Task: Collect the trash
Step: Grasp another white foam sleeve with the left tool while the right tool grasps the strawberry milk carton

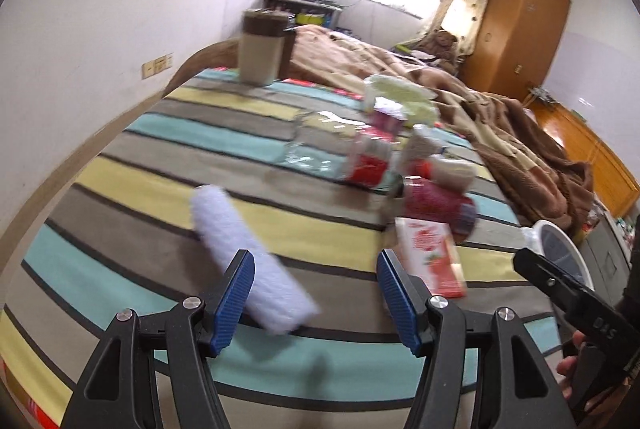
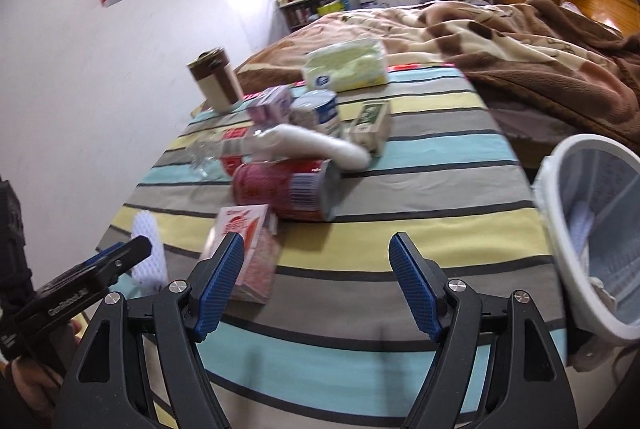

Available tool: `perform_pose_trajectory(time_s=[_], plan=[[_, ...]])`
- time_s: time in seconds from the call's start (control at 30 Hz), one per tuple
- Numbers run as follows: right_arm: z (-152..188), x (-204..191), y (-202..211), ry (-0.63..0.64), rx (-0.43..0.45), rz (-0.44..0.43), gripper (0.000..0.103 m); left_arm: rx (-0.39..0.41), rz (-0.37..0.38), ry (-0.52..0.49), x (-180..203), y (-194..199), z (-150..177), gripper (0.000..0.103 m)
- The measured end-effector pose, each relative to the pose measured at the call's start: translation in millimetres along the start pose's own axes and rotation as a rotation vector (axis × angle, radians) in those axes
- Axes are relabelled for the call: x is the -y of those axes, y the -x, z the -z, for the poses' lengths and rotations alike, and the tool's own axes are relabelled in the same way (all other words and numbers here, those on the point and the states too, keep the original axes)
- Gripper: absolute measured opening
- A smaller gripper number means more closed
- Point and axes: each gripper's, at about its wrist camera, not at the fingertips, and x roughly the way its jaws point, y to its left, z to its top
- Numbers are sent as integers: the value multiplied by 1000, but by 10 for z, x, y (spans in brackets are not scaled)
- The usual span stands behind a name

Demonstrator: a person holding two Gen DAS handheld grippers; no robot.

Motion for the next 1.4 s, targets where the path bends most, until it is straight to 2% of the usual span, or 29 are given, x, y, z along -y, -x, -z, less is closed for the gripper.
perform_pose_trajectory(time_s=[0.1,0.17,0.3,0.77,0.83,0.93,1.17,1.4], plan=[[6,-82,-79,1,-19,-11,76,-39,1,45,-183,-121,-8,63],[6,-129,-126,5,-28,-6,76,-38,-13,46,-264,-182,-26,63],[-6,-201,-195,4,-46,-9,76,-97,-28,72,-394,-341,-41,63],[-6,-504,-473,47,-138,-29,76,-103,-51,42,-592,-327,-66,64],[11,-543,-526,63,-158,-22,76,-97,-66,40,-626,-303,-68,64],[26,-569,-572,78,-173,-8,76,-99,-40,80,-712,-317,-78,64],[16,-532,-653,86,-180,54,76,-97,-34,131,-789,-392,-188,64],[15,-544,-676,103,-171,93,76,-95,-70,146,-822,-506,-300,64]])
